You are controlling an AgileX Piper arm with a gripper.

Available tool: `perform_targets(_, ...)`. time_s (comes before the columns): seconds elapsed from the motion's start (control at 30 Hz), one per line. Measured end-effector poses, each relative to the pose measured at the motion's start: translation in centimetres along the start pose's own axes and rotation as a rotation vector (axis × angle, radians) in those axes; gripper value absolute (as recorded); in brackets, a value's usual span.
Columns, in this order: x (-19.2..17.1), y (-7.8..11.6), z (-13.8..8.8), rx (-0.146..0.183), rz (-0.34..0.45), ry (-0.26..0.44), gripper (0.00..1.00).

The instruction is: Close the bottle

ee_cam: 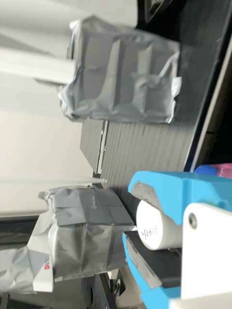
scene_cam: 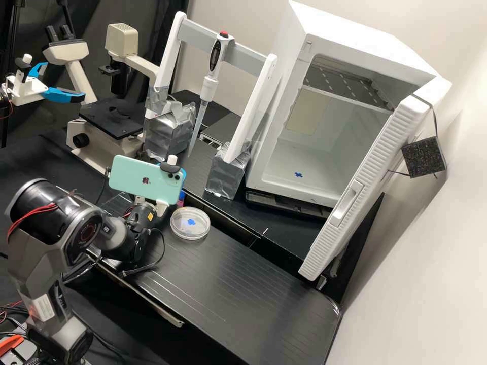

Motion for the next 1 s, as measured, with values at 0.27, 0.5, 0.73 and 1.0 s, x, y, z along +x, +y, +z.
perform_targets(0.27,-0.9,-0.2,0.1,0.028,0.002,0.002,0.00)
perform_targets(0.5,-0.6,-1.0,-0.5,0.031,-0.030,0.034,0.00)
perform_targets(0.73,-0.3,-1.3,-0.2,0.019,-0.043,0.024,0.00)
perform_targets(1.0,-0.1,-1.3,-0.1,0.018,-0.038,0.019,0.00)
